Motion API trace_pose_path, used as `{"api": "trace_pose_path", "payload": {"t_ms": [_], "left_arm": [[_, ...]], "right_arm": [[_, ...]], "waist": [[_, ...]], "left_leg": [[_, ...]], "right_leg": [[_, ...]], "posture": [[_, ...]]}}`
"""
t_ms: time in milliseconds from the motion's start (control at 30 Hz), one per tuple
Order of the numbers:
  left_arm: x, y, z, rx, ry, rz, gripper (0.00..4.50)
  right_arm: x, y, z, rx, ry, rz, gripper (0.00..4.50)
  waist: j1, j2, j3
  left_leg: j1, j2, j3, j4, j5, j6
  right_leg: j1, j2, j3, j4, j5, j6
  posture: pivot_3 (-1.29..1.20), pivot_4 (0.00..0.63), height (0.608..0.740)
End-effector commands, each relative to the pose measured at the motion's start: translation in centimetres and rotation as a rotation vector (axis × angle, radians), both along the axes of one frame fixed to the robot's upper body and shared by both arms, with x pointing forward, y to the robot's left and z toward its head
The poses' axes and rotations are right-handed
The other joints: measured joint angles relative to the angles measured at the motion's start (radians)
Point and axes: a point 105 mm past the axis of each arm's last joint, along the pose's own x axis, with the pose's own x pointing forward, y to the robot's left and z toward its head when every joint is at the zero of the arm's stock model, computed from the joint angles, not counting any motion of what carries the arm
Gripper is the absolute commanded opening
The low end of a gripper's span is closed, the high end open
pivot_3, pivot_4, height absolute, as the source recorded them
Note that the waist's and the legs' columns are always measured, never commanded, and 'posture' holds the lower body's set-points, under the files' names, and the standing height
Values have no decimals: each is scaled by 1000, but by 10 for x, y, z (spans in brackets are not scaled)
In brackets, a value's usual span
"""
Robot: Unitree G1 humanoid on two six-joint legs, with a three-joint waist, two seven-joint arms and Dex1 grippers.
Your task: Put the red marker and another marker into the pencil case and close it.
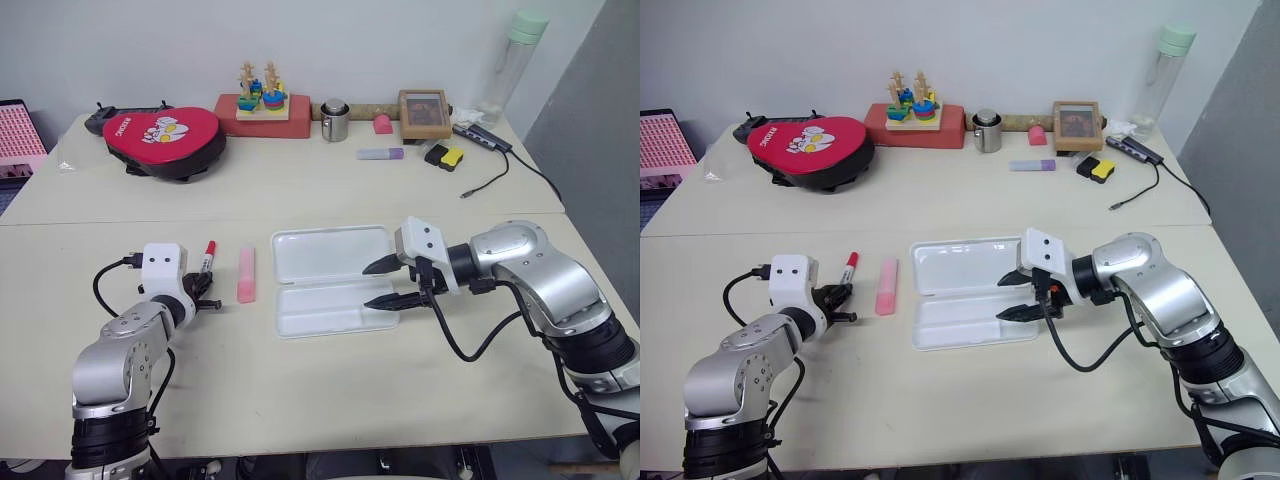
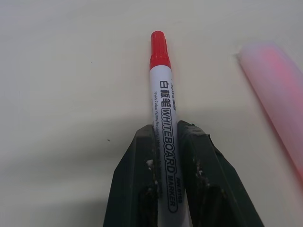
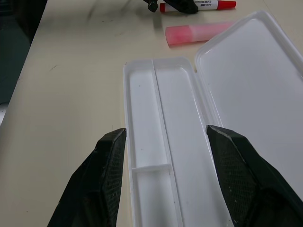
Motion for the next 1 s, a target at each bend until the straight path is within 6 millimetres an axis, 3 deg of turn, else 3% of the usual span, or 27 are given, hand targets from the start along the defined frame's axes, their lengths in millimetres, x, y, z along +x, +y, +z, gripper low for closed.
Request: {"api": "trace_pose_path", "payload": {"t_ms": [33,133,267,467,600,667,733,833,1000], "left_arm": [[1,4,11,1,-40,12,379],[2,5,14,30,-55,8,379],[4,5,40,169,-134,-52,379],[-6,-42,97,403,-251,-480,379],[-10,-64,116,463,-308,-655,379],[-11,-71,119,467,-315,-704,379],[-16,-95,120,452,-322,-844,379],[-24,-123,110,472,-307,-1032,379],[-33,-148,91,468,-290,-1229,379]], "right_arm": [[-4,2,8,11,-29,24,2795],[-4,1,8,9,-29,24,2795],[-4,0,9,5,-29,23,2795],[-3,-23,8,-72,-25,25,2795],[1,-31,7,-77,-26,-9,2795],[2,-33,5,-79,-27,-19,2795],[3,-40,2,-91,-26,-47,2795],[5,-44,0,-88,-24,-85,2795],[6,-42,0,-75,-30,-101,2795]], "waist": [[0,0,0],[0,0,0],[0,0,0],[1,0,0],[1,0,0],[1,0,0],[1,0,0],[0,0,0],[-3,0,0]], "left_leg": [[0,0,0,0,0,0],[0,0,0,0,0,0],[0,0,0,0,0,0],[-2,0,-1,0,1,-1],[-2,-1,1,0,1,-1],[-2,0,1,0,1,-1],[-2,0,1,0,1,-1],[-2,0,1,0,1,-1],[-2,0,2,0,1,-1]], "right_leg": [[0,0,0,0,0,0],[0,0,0,0,0,0],[0,0,0,0,0,0],[-1,0,-1,-1,0,0],[-1,-1,0,-3,0,1],[-1,0,0,-3,0,1],[-1,0,0,-3,0,1],[-1,0,0,-3,0,2],[-1,0,1,-2,0,2]], "posture": [[0,150,740],[0,150,740],[0,150,740],[0,150,740],[0,150,740],[0,150,740],[0,150,740],[0,150,740],[0,150,740]]}}
